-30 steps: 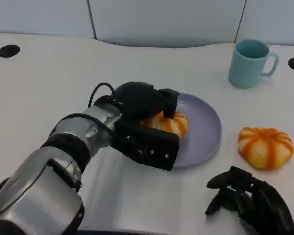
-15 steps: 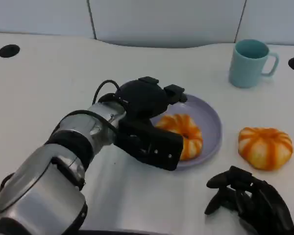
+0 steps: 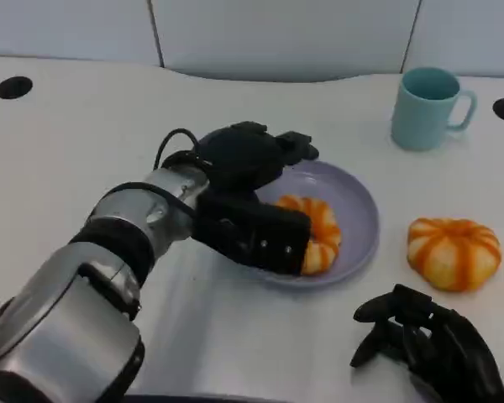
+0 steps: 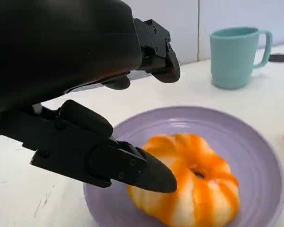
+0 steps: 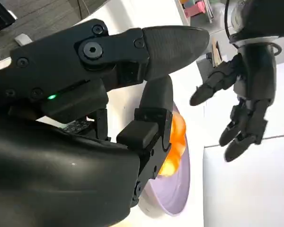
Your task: Grasp the bread from the table and place it into the plate.
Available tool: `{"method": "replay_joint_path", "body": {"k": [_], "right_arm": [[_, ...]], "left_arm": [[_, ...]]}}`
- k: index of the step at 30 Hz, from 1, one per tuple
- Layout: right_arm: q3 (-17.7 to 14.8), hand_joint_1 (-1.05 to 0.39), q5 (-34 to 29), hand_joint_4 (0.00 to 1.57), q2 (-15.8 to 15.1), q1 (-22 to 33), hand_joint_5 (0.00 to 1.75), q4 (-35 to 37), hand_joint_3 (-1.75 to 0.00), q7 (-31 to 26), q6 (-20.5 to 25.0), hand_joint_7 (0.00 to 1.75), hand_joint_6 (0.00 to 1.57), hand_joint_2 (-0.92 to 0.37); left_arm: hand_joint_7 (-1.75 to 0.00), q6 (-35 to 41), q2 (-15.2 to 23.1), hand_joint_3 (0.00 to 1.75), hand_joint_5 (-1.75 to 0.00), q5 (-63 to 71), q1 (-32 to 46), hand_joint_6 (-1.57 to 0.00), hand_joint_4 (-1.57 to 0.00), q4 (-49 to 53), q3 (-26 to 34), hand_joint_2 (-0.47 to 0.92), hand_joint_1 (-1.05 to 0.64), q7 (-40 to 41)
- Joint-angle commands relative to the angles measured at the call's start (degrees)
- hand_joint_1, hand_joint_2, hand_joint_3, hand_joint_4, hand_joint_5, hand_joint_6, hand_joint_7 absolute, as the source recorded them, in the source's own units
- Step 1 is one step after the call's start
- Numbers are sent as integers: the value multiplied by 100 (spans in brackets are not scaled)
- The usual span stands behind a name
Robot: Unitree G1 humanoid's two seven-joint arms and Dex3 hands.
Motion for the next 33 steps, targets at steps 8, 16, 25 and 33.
{"method": "replay_joint_path", "body": {"k": [8,16,25,33], "right_arm": [[-49,-45,11,65,-68,41,146,71,-32,-38,110,99,70,-92],[-22,-43,-101,63,-88,67,151,-70,-34,-211,170,103,66,-92],[-93,-41,-72,62,-62,-50,152,77,-35,-230,105,106,64,-92],[-112,-40,-57,63,-10,-96,152,39,-36,-415,171,107,63,-92]], "left_arm": [[-42,-808,470,22,-37,-1392,808,0,0,-240,1168,92,-89,-1001],[-39,-1555,559,28,-56,-2432,1366,-6,0,-615,2013,92,-84,-1725],[-33,-1938,612,31,-72,-3508,2193,-14,0,-1556,2735,92,-78,-2411],[-24,-1805,502,32,-83,-4606,3348,-31,-13,-2707,3269,92,-78,-2920]]}}
